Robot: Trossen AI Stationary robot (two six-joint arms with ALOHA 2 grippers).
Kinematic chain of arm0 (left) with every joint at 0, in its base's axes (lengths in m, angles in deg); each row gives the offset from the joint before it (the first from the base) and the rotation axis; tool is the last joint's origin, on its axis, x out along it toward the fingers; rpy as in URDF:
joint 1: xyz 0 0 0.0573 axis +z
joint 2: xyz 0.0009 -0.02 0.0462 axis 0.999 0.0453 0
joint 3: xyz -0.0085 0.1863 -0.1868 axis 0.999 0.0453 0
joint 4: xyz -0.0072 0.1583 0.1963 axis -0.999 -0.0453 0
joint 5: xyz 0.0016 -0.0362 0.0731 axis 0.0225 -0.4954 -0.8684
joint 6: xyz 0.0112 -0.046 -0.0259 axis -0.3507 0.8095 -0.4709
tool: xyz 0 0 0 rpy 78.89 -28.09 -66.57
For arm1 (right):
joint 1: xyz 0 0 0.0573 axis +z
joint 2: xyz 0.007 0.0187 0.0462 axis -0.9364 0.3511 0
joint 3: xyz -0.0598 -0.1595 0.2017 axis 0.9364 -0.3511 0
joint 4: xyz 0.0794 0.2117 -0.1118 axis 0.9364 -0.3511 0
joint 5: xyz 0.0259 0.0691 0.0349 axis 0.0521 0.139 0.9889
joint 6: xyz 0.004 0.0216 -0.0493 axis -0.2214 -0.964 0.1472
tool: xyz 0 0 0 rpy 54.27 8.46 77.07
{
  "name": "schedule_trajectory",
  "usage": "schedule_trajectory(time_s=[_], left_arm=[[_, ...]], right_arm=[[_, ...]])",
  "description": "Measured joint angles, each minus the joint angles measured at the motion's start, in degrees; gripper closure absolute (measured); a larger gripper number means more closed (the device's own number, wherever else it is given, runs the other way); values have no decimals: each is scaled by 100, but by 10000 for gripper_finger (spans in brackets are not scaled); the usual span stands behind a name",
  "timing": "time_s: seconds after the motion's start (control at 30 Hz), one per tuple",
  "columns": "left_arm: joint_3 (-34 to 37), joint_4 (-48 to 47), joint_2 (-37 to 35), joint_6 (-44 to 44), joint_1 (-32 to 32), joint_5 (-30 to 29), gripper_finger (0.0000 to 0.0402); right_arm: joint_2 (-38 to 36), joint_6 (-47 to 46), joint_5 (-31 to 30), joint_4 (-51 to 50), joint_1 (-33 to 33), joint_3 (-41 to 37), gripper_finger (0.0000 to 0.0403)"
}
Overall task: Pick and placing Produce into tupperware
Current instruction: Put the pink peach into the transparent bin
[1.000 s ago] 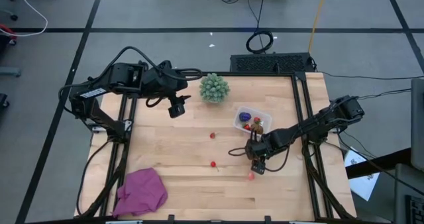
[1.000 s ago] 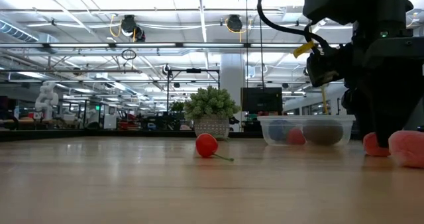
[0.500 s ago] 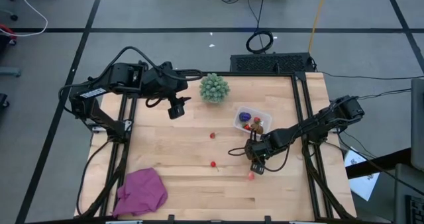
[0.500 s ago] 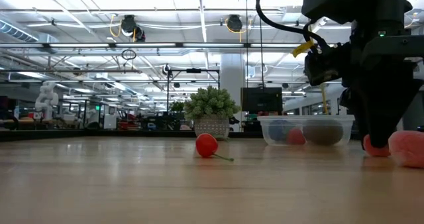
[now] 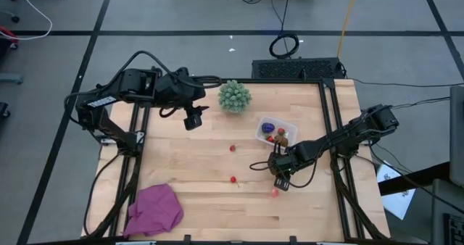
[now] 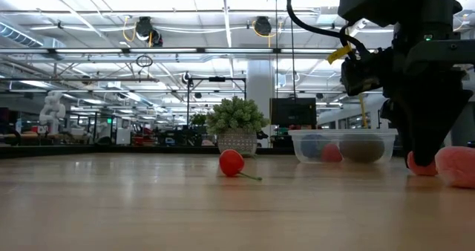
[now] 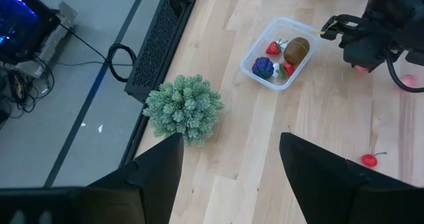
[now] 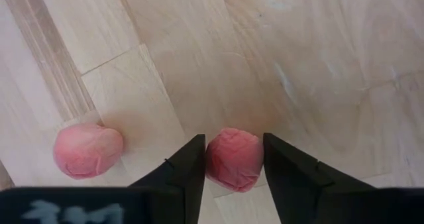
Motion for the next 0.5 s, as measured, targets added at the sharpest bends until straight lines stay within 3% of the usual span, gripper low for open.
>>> schedule_trajectory(time_s=[0.5], left_arm=[[0,2,0,0,0,-2,146]], right_arm=[[-2,0,21,3,0,3,281]])
